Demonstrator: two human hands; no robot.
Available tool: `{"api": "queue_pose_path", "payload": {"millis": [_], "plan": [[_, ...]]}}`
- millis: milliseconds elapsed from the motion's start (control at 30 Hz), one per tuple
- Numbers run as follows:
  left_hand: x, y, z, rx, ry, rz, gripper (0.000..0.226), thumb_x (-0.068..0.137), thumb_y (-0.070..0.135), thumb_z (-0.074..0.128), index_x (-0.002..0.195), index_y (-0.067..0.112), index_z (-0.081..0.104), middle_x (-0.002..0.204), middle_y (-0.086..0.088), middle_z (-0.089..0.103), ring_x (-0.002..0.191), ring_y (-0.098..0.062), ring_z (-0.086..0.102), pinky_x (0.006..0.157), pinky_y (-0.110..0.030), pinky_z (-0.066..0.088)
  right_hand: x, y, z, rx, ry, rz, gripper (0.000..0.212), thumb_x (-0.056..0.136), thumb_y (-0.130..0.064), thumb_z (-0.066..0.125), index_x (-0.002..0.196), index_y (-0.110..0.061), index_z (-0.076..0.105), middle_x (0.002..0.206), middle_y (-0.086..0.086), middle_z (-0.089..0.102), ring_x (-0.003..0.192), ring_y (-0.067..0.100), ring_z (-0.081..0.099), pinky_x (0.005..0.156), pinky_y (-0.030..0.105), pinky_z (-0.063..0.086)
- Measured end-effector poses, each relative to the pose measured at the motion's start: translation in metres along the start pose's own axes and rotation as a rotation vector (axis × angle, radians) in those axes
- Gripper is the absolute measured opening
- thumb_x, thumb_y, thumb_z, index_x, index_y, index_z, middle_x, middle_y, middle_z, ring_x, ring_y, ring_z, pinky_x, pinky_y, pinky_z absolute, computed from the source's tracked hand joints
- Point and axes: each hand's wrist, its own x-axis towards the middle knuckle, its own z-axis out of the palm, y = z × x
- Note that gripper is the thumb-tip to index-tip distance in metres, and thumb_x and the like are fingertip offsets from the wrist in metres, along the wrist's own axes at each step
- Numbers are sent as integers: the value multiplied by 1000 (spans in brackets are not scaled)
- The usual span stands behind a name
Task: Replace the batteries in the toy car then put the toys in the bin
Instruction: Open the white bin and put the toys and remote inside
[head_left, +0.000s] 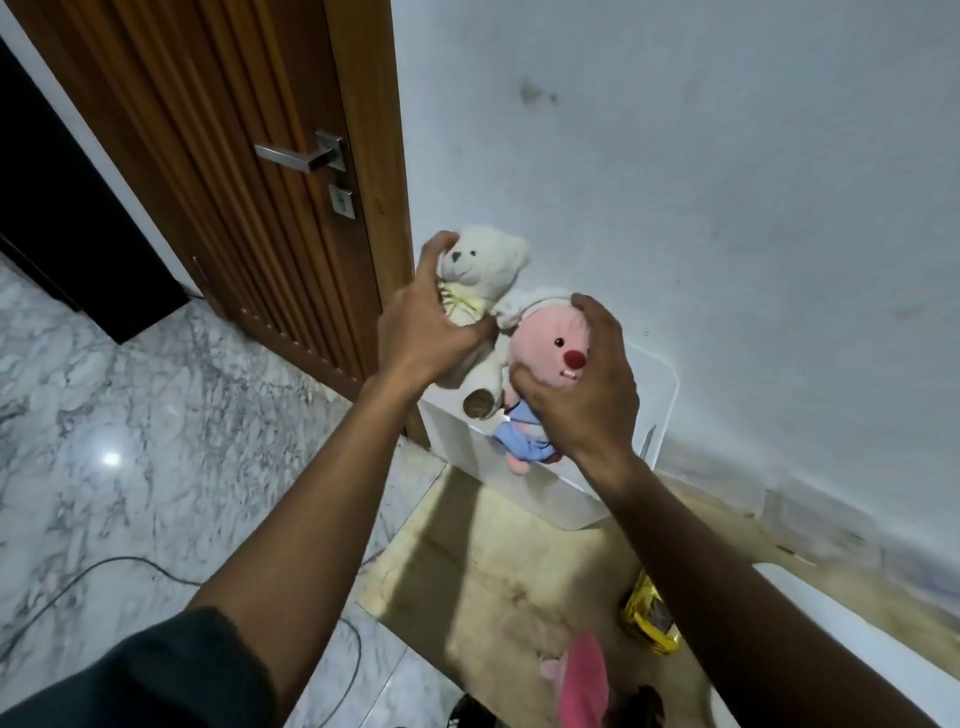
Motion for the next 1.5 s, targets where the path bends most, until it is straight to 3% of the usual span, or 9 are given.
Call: {"api": "queue_pose_path", "payload": {"millis": [133,400,633,733,900,1067,1233,1400,1500], "plan": [[26,-12,50,106,-200,-36,88,65,52,78,139,46,31,116,1,72,99,-31,70,84,-40,58,23,32,3,-68,-63,135,79,66,-47,81,133,-39,40,132,-23,49,109,1,52,81,24,38],[28,-66,140,393,-648,-175,112,65,47,82,152,38,12,128,-8,67,106,-36,66,82,-37,51,39,112,31,-327,-441,410,74,63,-56,76,122,-26,42,118,3,59,103,29,62,85,36,49],[11,-93,175,498,-974,-347,132,62,54,80,160,29,-4,155,-11,43,136,-35,46,110,-46,40,28,148,54,-555,-599,442,77,84,-62,59,140,-16,33,130,14,57,120,37,56,96,42,47],[13,-85,176,521,-995,-350,119,67,55,76,160,24,8,157,-9,40,140,-35,41,114,-53,35,27,149,54,-564,-636,457,76,85,-57,59,143,-17,31,132,16,53,123,38,54,96,41,45],[16,-65,167,478,-919,-258,83,85,52,68,153,22,33,154,-8,45,138,-30,45,111,-43,41,31,134,36,-491,-616,439,74,82,-55,62,144,-23,35,137,10,51,126,32,53,98,40,45],[-7,-18,134,174,-733,-117,51,88,50,68,132,27,59,120,-2,70,109,-19,65,94,-34,51,19,104,-14,-207,-265,332,37,83,-52,67,112,-30,66,105,-8,72,92,10,68,84,31,54],[-89,26,98,-240,-502,-86,20,89,34,71,109,31,70,83,9,70,68,-7,66,65,-22,53,-50,98,-78,-13,85,271,5,83,-25,72,87,-23,72,71,-11,69,65,0,64,66,19,48],[-188,15,106,-278,-634,-66,18,89,18,71,90,36,72,70,12,67,60,2,58,62,-17,46,-154,127,-107,-23,34,457,3,85,-23,74,82,-24,73,66,-12,67,60,2,62,62,20,47],[-236,-1,117,-142,-861,-121,12,87,34,70,83,45,69,76,25,69,72,5,65,68,-21,51,-208,151,-105,-123,-69,578,2,84,-27,74,84,-28,72,69,-15,67,64,-1,62,65,20,48]]}}
